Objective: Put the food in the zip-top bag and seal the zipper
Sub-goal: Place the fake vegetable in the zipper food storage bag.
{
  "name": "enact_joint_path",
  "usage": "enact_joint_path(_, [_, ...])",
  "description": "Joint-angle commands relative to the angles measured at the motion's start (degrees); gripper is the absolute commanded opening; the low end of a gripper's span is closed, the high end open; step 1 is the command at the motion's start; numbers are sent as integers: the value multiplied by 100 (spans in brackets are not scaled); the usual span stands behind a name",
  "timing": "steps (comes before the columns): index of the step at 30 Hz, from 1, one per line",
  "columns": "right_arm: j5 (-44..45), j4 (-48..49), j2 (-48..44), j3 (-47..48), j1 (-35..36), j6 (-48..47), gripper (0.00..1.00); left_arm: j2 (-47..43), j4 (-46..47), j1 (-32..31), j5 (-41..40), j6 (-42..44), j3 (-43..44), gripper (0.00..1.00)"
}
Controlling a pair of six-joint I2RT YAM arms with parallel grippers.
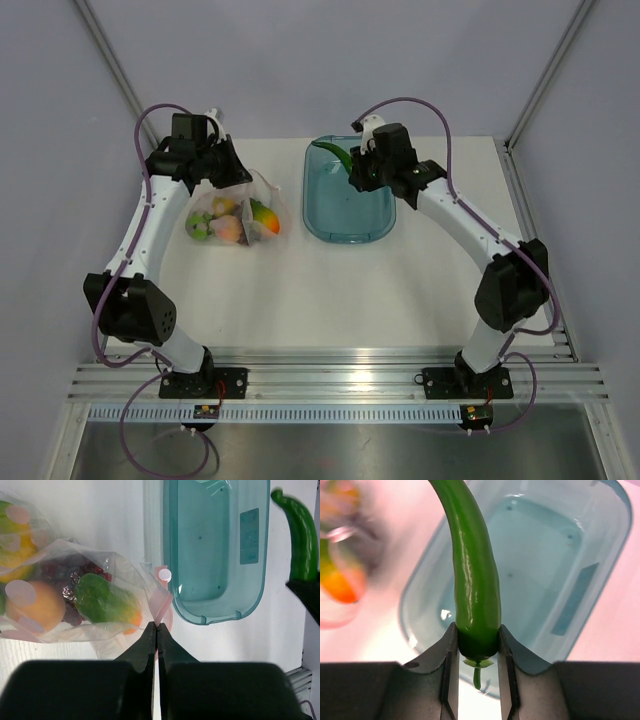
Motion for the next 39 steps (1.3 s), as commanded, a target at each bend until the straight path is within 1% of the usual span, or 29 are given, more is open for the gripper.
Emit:
enact_joint_path(1, [32,-355,-623,-467,751,-24,6,-375,432,-18,208,-62,-41,0])
enact_joint_path(2, [172,-442,-694,-460,849,273,7,-392,423,-18,216,-62,-59,0])
enact_joint_path(3, [69,-738,-720,-382,903,650,6,-401,432,-18,225,-62,-77,0])
enact_joint_path(5, [-220,-1065,-686,-65,1104,916,0,-436,458,-18,243,-71,-121,0])
enact_joint_path(7, [-91,-1172,-764,-99,1411,839,0,-445,476,-18,243,-62,-173,0])
enact_joint_path(8, [171,-1146,-799,-143,1709,821,0,-454,476,-18,252,-53,-191,0])
enact_joint_path(11, [340,-1250,-809,-100,1905,803,0,-463,485,-18,269,-45,-217,0])
enact_joint_path(13, [314,-1461,-642,67,1966,812,0,-463,494,-18,304,-45,-217,0])
enact_joint_path(18, [235,-1646,-125,471,2089,785,0,-463,494,-18,339,-18,-226,0])
enact_joint_path(19, [70,-1690,-19,681,2098,794,0,-463,494,-18,357,-18,-226,0])
enact_joint_path(23, [15,-1874,596,1297,2116,917,0,-489,459,-18,392,17,-244,0])
enact_joint_path(27, [-46,-2208,1132,2156,2125,917,0,-568,432,-18,480,78,-287,0])
enact_joint_path(29, [-99,-2323,1396,2387,2125,917,0,-621,423,-18,489,113,-314,0])
enact_joint_path(33, [-266,-2481,1731,2984,2160,1049,0,-674,441,-18,568,131,-393,0])
enact_joint_path(39, [-398,-2438,2048,3477,2195,1365,0,-709,555,-18,770,35,-499,0])
